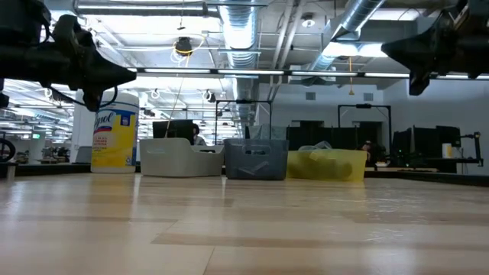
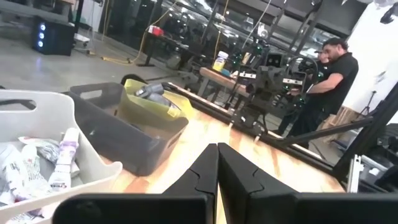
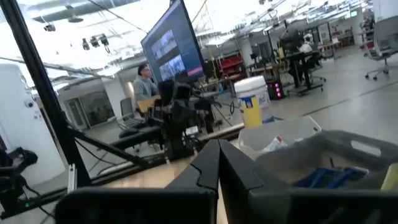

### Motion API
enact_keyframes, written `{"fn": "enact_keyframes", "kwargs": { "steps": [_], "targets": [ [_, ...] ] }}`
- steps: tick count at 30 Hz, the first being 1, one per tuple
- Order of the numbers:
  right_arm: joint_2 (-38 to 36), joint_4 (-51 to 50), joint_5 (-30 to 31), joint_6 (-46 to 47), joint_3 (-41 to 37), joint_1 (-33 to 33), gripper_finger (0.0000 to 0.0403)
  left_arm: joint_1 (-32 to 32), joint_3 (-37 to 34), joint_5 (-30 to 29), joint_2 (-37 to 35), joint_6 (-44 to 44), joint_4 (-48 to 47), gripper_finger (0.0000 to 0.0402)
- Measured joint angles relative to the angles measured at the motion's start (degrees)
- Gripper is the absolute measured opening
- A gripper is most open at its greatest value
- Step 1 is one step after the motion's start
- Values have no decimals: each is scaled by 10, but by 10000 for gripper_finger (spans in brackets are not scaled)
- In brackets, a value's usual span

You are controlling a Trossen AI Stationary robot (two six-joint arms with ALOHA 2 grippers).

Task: Pick & Place Travel size toiletries
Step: Return to Home Position

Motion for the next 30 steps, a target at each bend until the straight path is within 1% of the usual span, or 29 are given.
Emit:
{"fn": "enact_keyframes", "kwargs": {
  "steps": [4, 8, 30],
  "targets": [
    [0, -20, 4, 0, 0, 0, 0, -12, 0, -15, 5, -2, -1, 0],
    [0, -26, 4, 0, 0, 0, 0, -15, 0, -15, 8, -17, 5, 4],
    [0, -25, 4, 0, -1, 0, 0, -15, 0, -14, 8, -15, 11, 4]
  ]
}}
